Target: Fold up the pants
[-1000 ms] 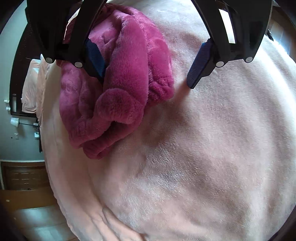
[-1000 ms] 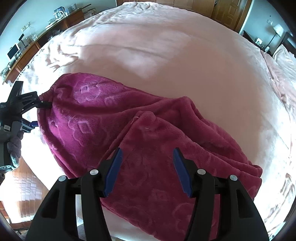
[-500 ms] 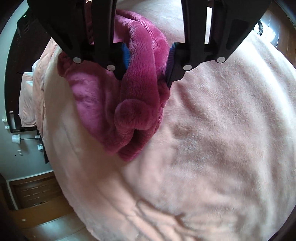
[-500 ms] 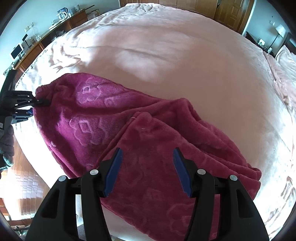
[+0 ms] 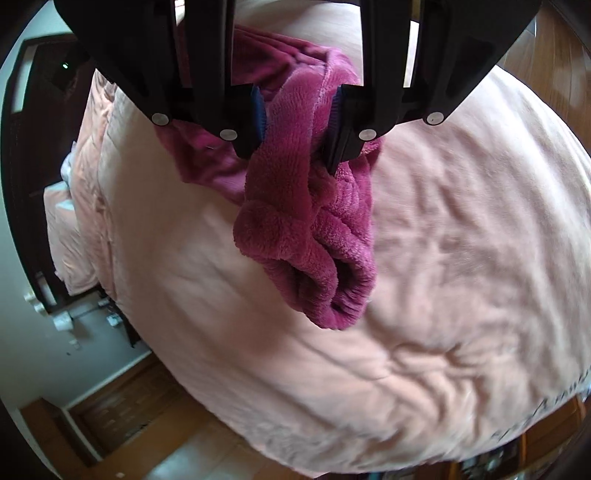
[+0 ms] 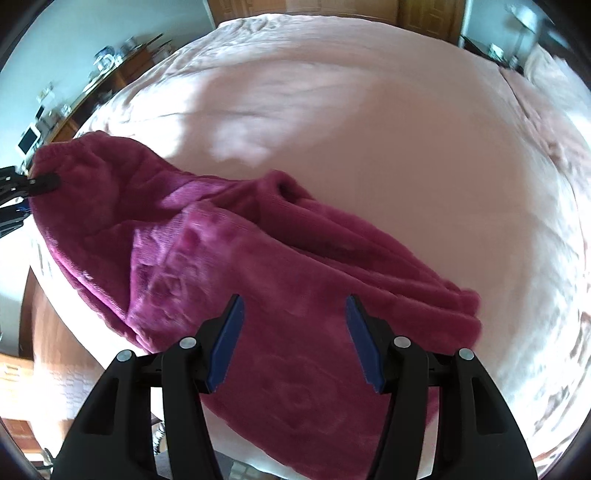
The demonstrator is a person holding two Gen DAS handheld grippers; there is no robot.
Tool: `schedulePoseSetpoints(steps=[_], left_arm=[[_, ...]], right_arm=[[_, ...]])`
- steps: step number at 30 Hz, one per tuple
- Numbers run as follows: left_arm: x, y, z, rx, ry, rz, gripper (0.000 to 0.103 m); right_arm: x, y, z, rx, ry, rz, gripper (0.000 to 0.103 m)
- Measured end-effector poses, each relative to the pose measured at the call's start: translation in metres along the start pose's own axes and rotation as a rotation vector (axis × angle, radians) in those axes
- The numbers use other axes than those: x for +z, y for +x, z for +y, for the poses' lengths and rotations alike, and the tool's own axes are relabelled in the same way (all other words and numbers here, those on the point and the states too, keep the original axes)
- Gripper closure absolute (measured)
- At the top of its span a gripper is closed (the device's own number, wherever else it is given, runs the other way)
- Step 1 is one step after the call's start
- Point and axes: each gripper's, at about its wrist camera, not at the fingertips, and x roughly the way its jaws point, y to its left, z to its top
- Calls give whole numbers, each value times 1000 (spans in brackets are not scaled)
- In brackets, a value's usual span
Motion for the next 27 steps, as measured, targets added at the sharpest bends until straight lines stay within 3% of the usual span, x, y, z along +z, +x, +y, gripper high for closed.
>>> schedulePoseSetpoints(steps=[7, 13, 21, 27], left_arm=[[-32, -22, -88, -41, 145, -33, 77], [-79, -27, -169, -65, 315, -21, 77], [-172, -2, -274, -69, 638, 50, 77], [-232, 41, -315, -64, 811, 138, 77]], right_arm=[[-21, -18, -61, 26, 98, -4, 45], [-39, -28, -108, 54, 174, -17, 45], [-66, -38, -163, 91, 305, -34, 45], [-76, -48, -189, 97, 344, -55, 45]])
